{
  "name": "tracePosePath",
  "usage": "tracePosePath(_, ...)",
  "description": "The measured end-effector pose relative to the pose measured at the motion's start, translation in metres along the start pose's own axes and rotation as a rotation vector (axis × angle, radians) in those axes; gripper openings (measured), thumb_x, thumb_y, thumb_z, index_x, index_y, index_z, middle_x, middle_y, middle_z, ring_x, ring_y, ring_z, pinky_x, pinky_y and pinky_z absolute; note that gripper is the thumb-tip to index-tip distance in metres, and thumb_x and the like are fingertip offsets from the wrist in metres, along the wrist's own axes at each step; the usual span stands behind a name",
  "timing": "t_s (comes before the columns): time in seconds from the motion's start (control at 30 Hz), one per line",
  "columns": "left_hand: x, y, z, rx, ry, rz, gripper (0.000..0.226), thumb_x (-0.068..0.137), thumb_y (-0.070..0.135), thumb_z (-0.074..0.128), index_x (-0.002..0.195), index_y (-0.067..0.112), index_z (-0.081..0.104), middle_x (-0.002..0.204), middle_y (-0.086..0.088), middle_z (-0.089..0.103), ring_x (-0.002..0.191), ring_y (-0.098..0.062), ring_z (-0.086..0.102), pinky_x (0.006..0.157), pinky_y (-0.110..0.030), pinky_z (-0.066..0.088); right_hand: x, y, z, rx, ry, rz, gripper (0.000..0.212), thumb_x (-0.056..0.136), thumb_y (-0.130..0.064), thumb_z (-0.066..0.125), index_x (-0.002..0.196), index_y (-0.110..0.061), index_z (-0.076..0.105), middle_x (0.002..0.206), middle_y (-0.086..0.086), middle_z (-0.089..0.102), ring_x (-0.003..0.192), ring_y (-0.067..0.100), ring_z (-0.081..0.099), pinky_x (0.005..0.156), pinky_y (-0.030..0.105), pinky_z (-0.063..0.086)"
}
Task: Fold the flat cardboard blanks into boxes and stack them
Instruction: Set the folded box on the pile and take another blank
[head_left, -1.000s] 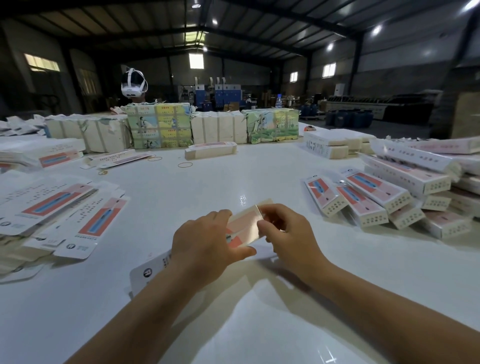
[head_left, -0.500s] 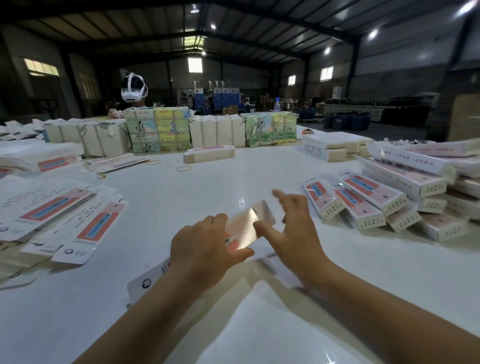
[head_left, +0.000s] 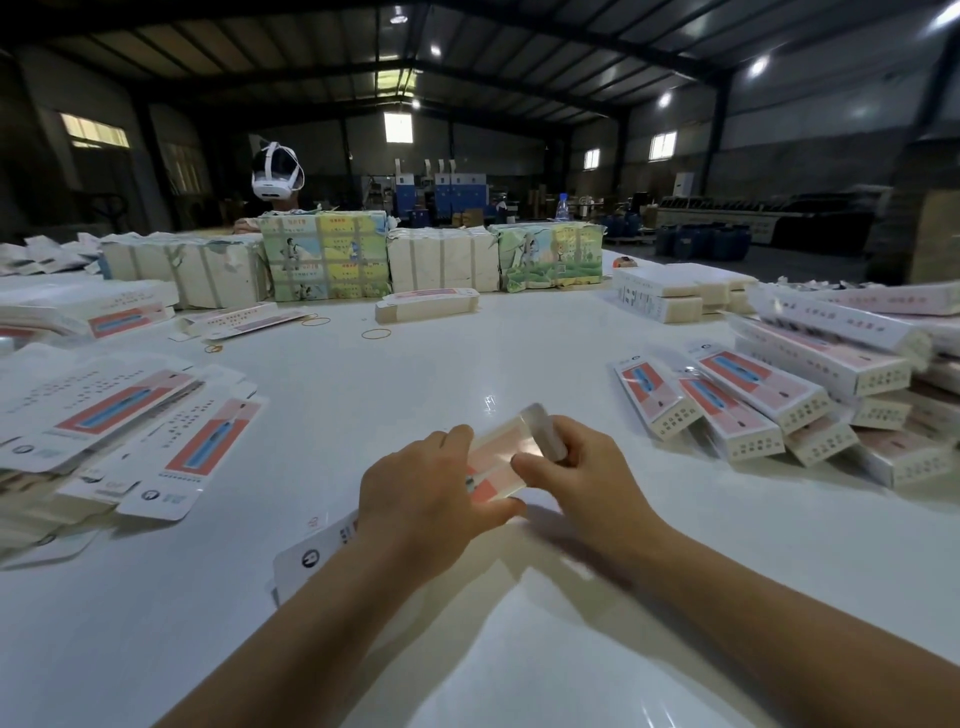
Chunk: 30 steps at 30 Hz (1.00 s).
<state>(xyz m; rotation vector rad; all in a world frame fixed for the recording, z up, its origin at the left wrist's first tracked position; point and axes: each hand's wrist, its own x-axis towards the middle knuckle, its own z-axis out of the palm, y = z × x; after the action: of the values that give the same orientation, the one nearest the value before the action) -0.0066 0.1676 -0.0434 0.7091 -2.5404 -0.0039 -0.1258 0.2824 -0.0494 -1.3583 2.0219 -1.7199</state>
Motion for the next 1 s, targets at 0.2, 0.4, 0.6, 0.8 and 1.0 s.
tracePosePath(0.2,0.001,0.003,0.004,0.091,0.057,-0.013,0.061,0.075,0.075,0.045,0.115,0.028,0.044,0.103,0.01,0.058,0.089,-0.013,0.057,0.067,-0.026,0.042,-0.005,-0.001,0.012,-0.441,-0.015,-0.212,0.039,0.099,-0.019,0.043,0.137,-0.013,0.046,0.095,0.002,0.064,0.08,0.014,0.053,0.069,0.018,0.035)
tracePosePath(0.4,0.0,-0.002,0.001,0.061,0.069,-0.015,0.069,0.074,0.077,0.046,0.122,0.028,0.041,0.111,0.01,0.058,0.09,-0.012,0.058,0.07,-0.024,0.049,0.002,-0.009,0.001,0.304,-0.045,0.164,0.025,0.099,-0.022,0.048,0.109,-0.017,0.071,0.103,0.003,0.073,0.098,0.021,0.068,0.091,0.035,0.054)
tracePosePath(0.6,-0.001,-0.002,0.001,-0.003,0.104,0.01,0.068,0.073,0.076,0.049,0.123,0.03,0.041,0.108,0.011,0.059,0.088,-0.012,0.058,0.069,-0.025,0.048,0.004,-0.009,-0.002,0.501,-0.01,0.2,0.031,0.093,-0.003,0.053,0.094,-0.025,0.075,0.099,0.005,0.074,0.093,0.02,0.071,0.076,0.025,0.056)
tracePosePath(0.8,-0.002,-0.003,0.002,-0.026,0.153,0.036,0.069,0.071,0.075,0.052,0.122,0.029,0.046,0.109,0.009,0.062,0.086,-0.012,0.06,0.064,-0.02,0.039,0.001,-0.016,-0.002,0.527,-0.016,0.146,0.042,0.097,-0.01,0.049,0.081,-0.037,0.077,0.096,0.001,0.075,0.093,0.017,0.071,0.073,0.022,0.056)
tracePosePath(1.0,-0.003,-0.001,0.002,0.02,0.158,0.057,0.073,0.07,0.074,0.055,0.122,0.024,0.049,0.106,0.006,0.063,0.086,-0.015,0.06,0.063,-0.024,0.04,-0.001,-0.015,-0.001,0.444,-0.011,0.103,0.057,0.097,-0.002,0.044,0.075,-0.044,0.075,0.09,-0.006,0.075,0.088,0.011,0.071,0.069,0.018,0.055)
